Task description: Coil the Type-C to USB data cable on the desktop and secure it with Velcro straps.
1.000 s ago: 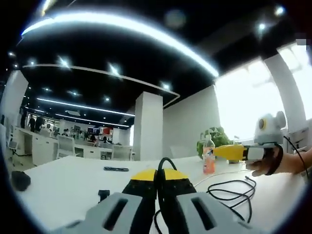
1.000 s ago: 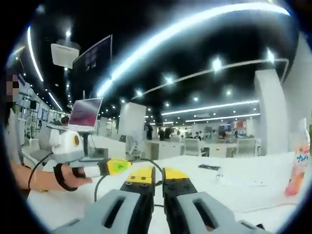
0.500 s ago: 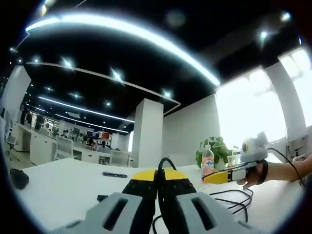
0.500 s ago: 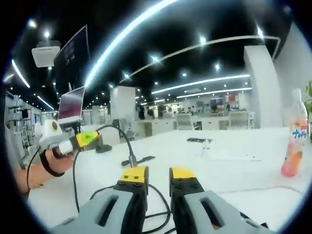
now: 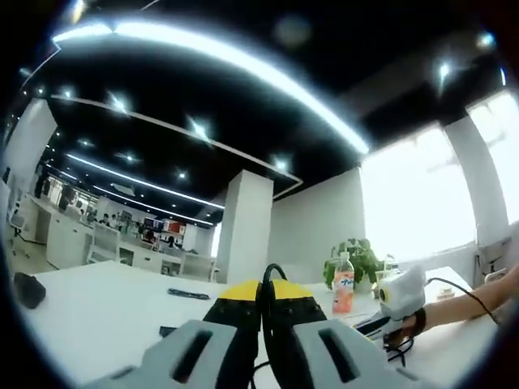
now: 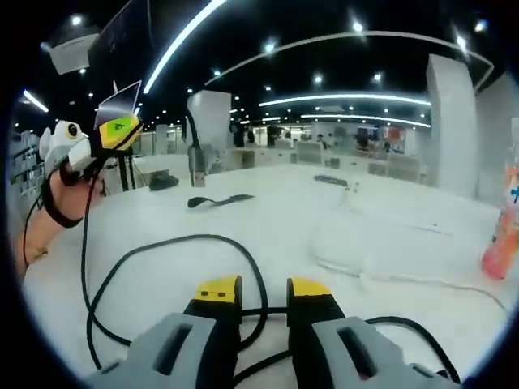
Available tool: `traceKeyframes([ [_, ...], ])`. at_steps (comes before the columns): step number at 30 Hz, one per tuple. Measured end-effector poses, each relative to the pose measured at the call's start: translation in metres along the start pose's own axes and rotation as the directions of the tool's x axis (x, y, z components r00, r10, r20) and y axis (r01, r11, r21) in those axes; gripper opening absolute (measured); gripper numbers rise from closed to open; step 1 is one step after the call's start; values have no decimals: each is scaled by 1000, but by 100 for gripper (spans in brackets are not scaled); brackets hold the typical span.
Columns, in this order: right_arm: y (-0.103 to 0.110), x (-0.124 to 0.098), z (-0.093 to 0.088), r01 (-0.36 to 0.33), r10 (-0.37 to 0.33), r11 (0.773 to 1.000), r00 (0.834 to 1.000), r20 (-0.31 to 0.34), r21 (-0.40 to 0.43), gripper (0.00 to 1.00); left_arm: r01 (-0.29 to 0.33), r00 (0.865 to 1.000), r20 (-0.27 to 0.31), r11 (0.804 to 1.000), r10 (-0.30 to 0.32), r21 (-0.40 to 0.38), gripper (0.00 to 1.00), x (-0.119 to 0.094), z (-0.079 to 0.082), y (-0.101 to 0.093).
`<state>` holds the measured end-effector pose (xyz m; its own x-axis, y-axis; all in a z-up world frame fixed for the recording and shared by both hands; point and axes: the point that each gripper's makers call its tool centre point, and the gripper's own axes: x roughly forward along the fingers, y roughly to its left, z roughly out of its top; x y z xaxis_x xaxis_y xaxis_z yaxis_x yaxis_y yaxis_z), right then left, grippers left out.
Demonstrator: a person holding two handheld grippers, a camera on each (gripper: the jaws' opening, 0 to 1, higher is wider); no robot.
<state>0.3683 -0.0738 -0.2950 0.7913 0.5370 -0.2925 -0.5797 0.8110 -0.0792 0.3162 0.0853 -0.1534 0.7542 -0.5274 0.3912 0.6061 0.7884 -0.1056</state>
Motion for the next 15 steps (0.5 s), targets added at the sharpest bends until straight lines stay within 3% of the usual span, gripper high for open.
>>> traceKeyframes([
  [5,-4,12,1,9,-10,999,1000,-27,-41,21,30,999,13,1000,-30,-4,4,0,4,-7],
  [9,0,20,-1,-28,23,997,997,-75,-69,19,47,998,29,999,-47,-7,4,0,9,-11],
  [15,14,19,-4,-79,73,995,994,-84,-62,6,51,998,39,999,-50,-20,4,-1,12,-11],
])
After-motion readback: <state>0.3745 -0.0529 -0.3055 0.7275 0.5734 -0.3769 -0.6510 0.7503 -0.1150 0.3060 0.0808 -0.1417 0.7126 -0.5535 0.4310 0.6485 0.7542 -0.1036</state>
